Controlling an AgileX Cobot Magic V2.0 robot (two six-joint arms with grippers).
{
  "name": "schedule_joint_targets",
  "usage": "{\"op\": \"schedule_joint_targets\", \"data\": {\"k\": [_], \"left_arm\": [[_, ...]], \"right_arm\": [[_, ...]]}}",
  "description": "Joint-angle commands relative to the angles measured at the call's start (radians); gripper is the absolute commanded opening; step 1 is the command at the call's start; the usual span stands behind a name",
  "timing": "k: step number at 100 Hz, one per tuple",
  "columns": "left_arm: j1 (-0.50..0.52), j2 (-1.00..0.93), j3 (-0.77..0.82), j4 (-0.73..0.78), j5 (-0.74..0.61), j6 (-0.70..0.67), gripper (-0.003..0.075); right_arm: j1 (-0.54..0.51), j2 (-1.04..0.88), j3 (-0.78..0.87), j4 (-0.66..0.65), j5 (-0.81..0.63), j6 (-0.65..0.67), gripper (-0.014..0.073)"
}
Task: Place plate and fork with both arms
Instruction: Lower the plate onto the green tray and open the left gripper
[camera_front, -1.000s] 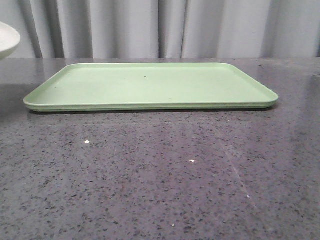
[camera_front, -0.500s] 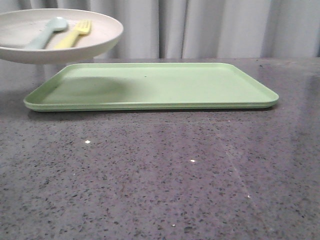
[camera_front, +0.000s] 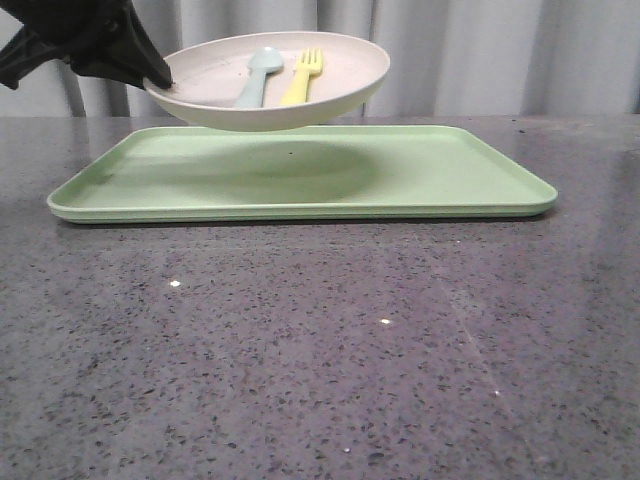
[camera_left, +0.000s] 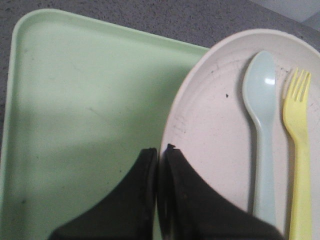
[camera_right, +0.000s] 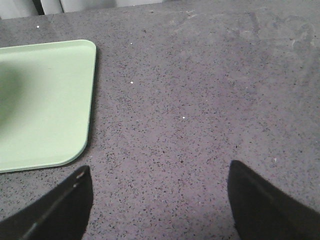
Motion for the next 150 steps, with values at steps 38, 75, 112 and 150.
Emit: {"op": "schedule_joint_targets", "data": {"k": [38,75,112,150], "left_arm": [[-0.013,0.063,-0.038,-0.043,-0.076,-0.007,-0.0020],[-0.013,0.066,-0.022,-0.043,-0.075,-0.007,0.0050],[-0.013,0.064,-0.022,-0.045,-0.050,-0.007,0.0342],[0.006,-0.002,-0.022,-0.010,-0.013,-0.007,0.0335]], "right_arm": [[-0.004,0.008,-0.036,-0.005,-0.035,-0.009,0.0561],[-0.004,0.008,-0.036,-0.005,-0.035,-0.009,0.0561],[-0.004,0.008,-0.036,-0.005,-0.036,-0.009,0.0561],[-0.004,0.008,-0.036,-0.005,-0.034,-0.009,0.0561]]}}
